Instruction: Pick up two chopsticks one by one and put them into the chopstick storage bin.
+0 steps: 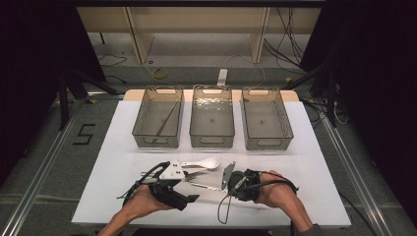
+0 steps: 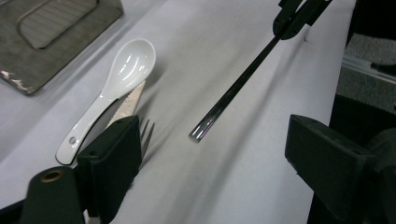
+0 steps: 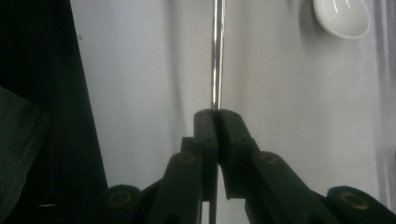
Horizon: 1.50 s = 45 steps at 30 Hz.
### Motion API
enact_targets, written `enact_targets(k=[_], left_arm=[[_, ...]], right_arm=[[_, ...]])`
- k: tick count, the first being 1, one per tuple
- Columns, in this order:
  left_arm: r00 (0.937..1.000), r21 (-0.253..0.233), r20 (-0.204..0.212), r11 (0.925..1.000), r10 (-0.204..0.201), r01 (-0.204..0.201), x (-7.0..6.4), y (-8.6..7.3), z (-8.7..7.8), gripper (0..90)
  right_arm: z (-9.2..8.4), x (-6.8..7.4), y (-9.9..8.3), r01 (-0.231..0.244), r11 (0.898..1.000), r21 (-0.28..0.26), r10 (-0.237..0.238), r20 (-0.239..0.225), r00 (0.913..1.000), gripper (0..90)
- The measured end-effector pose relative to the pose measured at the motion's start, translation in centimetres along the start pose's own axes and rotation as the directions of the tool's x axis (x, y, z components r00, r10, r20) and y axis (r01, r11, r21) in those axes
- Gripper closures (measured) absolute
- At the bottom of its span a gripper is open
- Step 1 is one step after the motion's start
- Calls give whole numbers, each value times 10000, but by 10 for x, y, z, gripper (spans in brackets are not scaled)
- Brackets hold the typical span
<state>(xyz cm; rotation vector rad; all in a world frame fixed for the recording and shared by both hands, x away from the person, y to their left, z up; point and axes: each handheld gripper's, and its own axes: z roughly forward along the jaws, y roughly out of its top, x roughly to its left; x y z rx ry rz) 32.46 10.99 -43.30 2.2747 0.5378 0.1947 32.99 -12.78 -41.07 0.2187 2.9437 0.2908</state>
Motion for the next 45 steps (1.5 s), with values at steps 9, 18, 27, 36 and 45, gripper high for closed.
enact_targets(k=[9,18,27,36,45], left_arm=[[9969,531,378,9961,686,-705,-9,1,10,282],[9921,591,532,9914,1138,-1169,-13,2,11,451],[9862,890,612,9833,1537,-1588,-16,1,14,606],[9810,1083,966,9780,1680,-1782,-16,0,14,731],[9597,1087,1842,9661,2121,-2343,-23,-1,13,830]], right_arm=[[4,7,10,440,9990,58,-439,-225,9988,867],[0,14,19,837,9964,-97,-838,-125,9964,867],[-2,19,23,1034,9946,-120,-1036,-164,9945,867],[-2,20,22,1204,9927,-54,-1205,-287,9923,867],[-1,21,19,1566,9876,-119,-1569,-280,9872,838]])
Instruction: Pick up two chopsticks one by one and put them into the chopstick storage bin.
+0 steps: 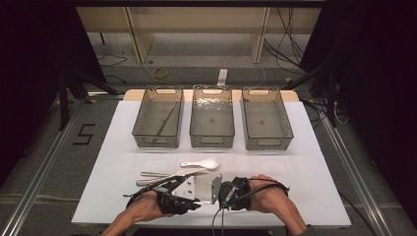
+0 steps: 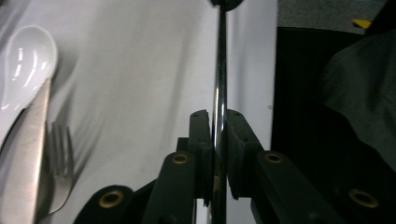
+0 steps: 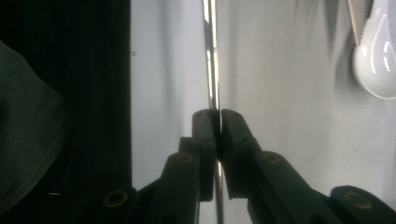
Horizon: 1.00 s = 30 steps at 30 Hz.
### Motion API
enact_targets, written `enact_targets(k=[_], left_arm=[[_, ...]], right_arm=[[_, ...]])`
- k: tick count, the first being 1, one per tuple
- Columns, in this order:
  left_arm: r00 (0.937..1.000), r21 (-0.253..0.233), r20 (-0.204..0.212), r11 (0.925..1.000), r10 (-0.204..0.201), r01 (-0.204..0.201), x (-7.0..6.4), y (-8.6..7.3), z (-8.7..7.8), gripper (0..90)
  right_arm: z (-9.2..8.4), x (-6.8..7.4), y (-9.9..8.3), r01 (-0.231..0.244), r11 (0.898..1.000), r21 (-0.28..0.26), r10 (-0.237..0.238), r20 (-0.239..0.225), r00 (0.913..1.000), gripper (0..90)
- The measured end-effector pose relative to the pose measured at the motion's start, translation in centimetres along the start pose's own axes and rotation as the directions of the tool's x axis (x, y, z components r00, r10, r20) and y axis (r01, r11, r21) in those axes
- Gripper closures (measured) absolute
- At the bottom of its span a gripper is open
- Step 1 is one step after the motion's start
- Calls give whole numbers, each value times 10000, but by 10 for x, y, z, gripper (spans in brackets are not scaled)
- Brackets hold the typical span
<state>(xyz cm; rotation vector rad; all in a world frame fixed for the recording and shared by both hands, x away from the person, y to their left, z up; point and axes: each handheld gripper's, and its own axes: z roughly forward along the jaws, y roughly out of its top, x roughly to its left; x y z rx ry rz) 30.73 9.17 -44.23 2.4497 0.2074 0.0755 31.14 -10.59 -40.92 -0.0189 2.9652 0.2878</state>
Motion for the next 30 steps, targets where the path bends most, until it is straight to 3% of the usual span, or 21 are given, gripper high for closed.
enact_targets(k=[3,6,8,11,14,17,19,24,26,27,28,30], left_arm=[[9992,-181,-388,9998,114,-121,-1,2,-4,834],[9960,-230,-836,9993,-309,290,4,0,-8,835],[9924,-330,-1065,9977,-617,585,9,-2,-10,834],[9859,-629,-1233,9924,-1128,1057,14,-4,-16,834],[9751,-841,-1352,9826,-1757,1654,22,-8,-20,834],[9595,-1181,-1576,9691,-2336,2165,29,-12,-26,834],[9452,-1479,-1764,9567,-2748,2506,33,-15,-31,834],[9139,-2033,-2098,9298,-3475,3068,44,-24,-46,834],[8991,-2268,-2266,9181,-3745,3252,48,-27,-51,834],[8916,-2374,-2341,9121,-3876,3341,50,-28,-53,834],[8857,-2454,-2421,9081,-3962,3392,52,-30,-55,835],[8753,-2576,-2538,9010,-4117,3491,55,-32,-57,834]], right_arm=[[-4,-4,-5,-254,9993,-276,256,63,9997,815],[-15,-8,-11,-665,9964,-528,693,536,9962,681],[-23,-11,-17,-1000,9901,-986,1078,774,9912,621],[-30,-16,-28,-1987,9596,-1991,2251,1200,9669,567],[-33,-22,-40,-2819,9123,-2971,3326,1359,9332,484],[-31,-26,-52,-3465,8541,-3879,4302,1526,8897,441],[-28,-26,-60,-3808,8114,-4434,4926,1682,8538,436],[-22,-24,-80,-4445,6754,-5884,6258,1383,7676,385],[-19,-23,-88,-4714,6274,-6198,6595,1011,7449,368],[-17,-21,-91,-4811,6118,-6279,6741,957,7324,367],[-15,-20,-94,-4908,6010,-6308,6828,861,7255,363],[-12,-18,-99,-5058,5885,-6307,6931,715,7173,356]])
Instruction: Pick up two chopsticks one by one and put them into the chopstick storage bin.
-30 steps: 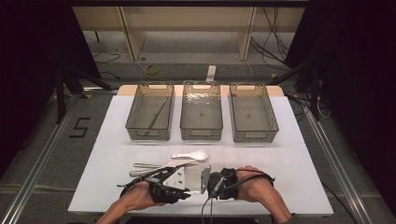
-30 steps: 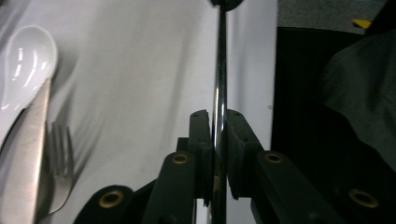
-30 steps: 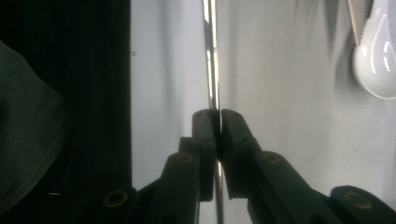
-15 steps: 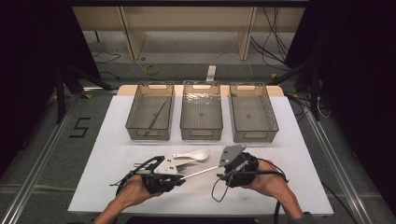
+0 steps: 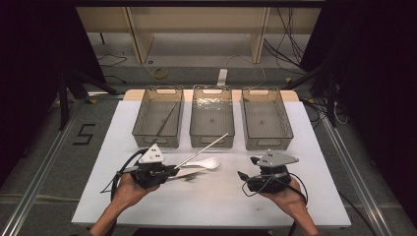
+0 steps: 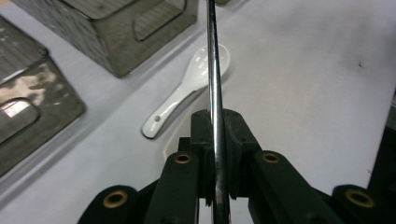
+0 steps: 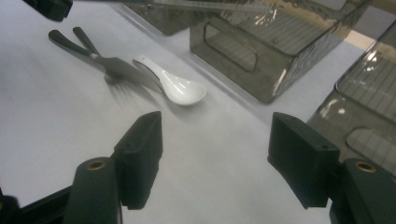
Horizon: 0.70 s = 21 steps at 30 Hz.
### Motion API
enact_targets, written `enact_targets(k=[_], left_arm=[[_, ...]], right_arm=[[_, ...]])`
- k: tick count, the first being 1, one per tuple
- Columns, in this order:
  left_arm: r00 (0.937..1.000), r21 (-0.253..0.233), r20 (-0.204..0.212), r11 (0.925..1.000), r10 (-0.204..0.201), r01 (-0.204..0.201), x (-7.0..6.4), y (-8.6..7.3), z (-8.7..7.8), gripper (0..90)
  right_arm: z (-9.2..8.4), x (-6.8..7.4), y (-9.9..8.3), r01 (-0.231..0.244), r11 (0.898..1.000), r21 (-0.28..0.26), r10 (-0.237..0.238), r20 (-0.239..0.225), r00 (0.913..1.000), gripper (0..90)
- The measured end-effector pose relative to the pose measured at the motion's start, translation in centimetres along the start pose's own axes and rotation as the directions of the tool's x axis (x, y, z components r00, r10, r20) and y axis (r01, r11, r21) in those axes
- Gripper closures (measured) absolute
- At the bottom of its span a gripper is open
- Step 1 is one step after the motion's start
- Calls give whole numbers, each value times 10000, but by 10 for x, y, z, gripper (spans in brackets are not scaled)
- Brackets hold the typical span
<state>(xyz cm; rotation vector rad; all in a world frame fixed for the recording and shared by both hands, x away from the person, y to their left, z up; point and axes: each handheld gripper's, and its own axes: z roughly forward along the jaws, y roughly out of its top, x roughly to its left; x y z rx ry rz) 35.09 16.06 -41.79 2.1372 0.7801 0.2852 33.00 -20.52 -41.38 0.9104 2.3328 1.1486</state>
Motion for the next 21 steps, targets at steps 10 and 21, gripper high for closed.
enact_targets(k=[10,21], left_arm=[[9930,-569,-653,9939,-985,949,32,5,-7,834],[9641,-1183,-1484,9718,-2203,2039,77,14,-10,834]], right_arm=[[-11,-5,-16,-1055,9920,-687,1037,-298,9942,339],[-21,-7,-33,-1603,9810,-1096,1563,-445,9867,307]])
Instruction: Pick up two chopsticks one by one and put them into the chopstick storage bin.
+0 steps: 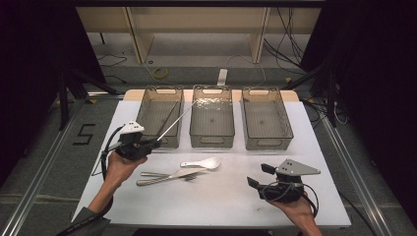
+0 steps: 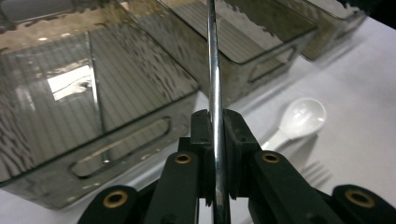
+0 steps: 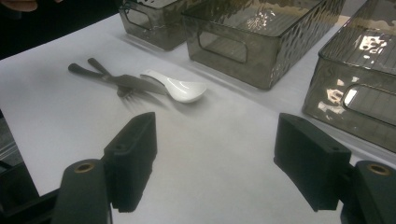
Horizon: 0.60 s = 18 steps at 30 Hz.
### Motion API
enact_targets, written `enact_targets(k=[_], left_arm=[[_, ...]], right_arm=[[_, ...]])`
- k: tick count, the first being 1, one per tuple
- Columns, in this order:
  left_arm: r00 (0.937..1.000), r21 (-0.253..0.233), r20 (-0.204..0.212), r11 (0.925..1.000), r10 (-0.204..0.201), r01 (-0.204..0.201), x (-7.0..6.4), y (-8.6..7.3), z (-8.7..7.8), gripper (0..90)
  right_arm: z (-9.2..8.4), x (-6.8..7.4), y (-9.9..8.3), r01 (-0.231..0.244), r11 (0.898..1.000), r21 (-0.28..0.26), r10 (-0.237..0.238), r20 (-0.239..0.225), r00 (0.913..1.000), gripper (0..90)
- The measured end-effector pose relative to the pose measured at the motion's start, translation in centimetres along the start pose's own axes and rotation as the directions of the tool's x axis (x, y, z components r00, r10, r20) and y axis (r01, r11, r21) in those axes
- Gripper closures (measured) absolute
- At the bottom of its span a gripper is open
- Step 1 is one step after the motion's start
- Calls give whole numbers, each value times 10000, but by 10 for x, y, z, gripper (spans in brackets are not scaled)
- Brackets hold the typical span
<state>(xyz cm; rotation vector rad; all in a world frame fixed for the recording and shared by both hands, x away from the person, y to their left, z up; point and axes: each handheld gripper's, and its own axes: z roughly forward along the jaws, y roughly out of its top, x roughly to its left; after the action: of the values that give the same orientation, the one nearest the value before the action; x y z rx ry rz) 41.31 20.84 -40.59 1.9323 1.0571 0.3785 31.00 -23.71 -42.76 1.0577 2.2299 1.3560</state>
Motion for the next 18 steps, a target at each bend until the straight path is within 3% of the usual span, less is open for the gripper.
enact_targets(k=[4,9,18], left_arm=[[9995,174,-303,9998,-31,36,7,4,6,834],[9971,128,-597,9988,-464,473,20,11,13,834],[9881,228,-1172,9944,-995,1028,38,23,27,834]], right_arm=[[-2,2,-1,10,9999,106,-9,-81,10000,304],[-3,2,-4,-95,9999,47,96,-307,9995,295],[-7,7,-7,9,10000,-22,-10,-404,9992,287]])
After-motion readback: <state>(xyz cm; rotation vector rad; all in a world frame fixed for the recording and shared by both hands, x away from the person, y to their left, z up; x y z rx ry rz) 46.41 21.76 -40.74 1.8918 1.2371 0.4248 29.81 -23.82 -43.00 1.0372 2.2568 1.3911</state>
